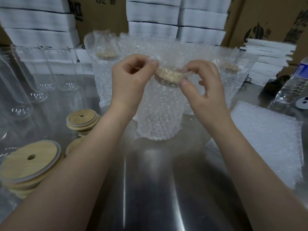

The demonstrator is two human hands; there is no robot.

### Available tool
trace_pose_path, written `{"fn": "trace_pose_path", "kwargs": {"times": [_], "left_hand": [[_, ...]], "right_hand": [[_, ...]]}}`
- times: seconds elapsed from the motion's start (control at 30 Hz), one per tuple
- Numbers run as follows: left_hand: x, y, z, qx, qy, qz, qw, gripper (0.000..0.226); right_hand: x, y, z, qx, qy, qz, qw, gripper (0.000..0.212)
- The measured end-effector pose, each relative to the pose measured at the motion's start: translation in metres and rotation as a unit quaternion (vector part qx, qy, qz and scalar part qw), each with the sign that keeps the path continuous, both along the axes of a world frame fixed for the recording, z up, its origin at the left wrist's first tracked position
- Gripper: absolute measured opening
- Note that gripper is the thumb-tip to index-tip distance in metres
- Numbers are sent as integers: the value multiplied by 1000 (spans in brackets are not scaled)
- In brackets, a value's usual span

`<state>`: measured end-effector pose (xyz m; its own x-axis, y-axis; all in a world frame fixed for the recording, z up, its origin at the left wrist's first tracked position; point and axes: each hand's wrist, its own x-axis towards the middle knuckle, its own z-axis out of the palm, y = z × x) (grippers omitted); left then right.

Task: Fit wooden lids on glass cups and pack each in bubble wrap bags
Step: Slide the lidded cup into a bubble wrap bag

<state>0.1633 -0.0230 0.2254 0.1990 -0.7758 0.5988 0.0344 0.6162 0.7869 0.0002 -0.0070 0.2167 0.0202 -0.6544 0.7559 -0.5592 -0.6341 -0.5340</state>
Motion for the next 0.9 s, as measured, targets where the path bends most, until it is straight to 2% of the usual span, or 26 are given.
{"fn": "trace_pose_path", "kwargs": {"times": [0.1,0.27,0.37,0.47,0.57,0.67,0.7,0.77,0.9], "left_hand": [[1,-2,5,17,-45,-25,999,19],[9,-4,18,77,-90,-53,992,15],[13,-4,24,117,-110,-37,986,29],[19,-4,32,155,-119,-24,980,28],[26,0,38,189,-138,-10,972,23],[27,5,42,204,-147,-10,968,13],[27,6,44,210,-139,-12,968,10],[26,7,47,217,-123,-7,968,9],[24,6,48,214,-121,15,969,30]], "right_hand": [[1,-2,1,38,-45,-9,998,22],[0,-3,4,122,-156,41,979,31],[1,-2,4,118,-189,34,974,33],[3,-3,4,98,-238,49,965,38],[1,-7,6,104,-271,104,951,47],[-4,-19,10,175,-296,179,922,55],[-5,-23,11,203,-299,192,913,52],[-6,-30,11,227,-268,185,918,42],[-2,-32,3,205,-261,194,923,20]]}}
